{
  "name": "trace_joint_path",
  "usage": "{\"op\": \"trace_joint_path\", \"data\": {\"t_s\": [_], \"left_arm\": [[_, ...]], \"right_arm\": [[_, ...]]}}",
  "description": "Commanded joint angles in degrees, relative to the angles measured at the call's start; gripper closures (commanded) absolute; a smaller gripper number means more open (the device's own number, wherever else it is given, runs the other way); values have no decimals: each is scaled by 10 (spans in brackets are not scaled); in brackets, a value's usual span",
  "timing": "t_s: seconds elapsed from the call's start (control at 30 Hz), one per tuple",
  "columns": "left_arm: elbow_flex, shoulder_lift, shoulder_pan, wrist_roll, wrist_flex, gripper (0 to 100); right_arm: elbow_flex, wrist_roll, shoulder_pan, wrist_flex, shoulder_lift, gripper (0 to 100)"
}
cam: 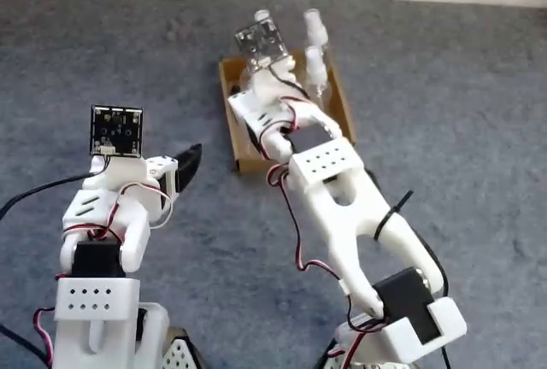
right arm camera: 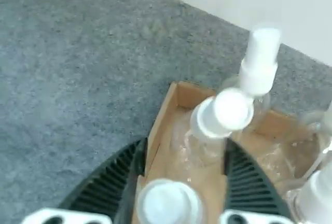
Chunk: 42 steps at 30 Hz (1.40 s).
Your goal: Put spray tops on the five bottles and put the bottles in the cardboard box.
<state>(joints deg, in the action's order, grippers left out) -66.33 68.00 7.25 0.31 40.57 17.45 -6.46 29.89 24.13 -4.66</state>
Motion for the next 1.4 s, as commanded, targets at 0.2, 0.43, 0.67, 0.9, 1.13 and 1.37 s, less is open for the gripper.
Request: {"op": "trace_joint_path", "data": {"t_s": [0.2, 0.43, 0.67, 0.9, 1.13, 1.37], "left_arm": [[1, 0, 2, -5, -11, 709], [1, 0, 2, -5, -11, 709], [1, 0, 2, -5, -11, 709], [6, 5, 6, -4, -11, 709], [1, 28, 14, -4, -8, 709], [-22, 227, 40, -7, 108, 709]], "right_arm": [[-74, -6, 6, 19, -18, 766], [-132, -5, 7, 141, -92, 767], [-131, -6, 3, 212, -186, 946], [-2, -4, -60, 289, -322, 994], [254, -9, -139, 289, -524, 994], [493, -76, -181, 289, -743, 994]]}}
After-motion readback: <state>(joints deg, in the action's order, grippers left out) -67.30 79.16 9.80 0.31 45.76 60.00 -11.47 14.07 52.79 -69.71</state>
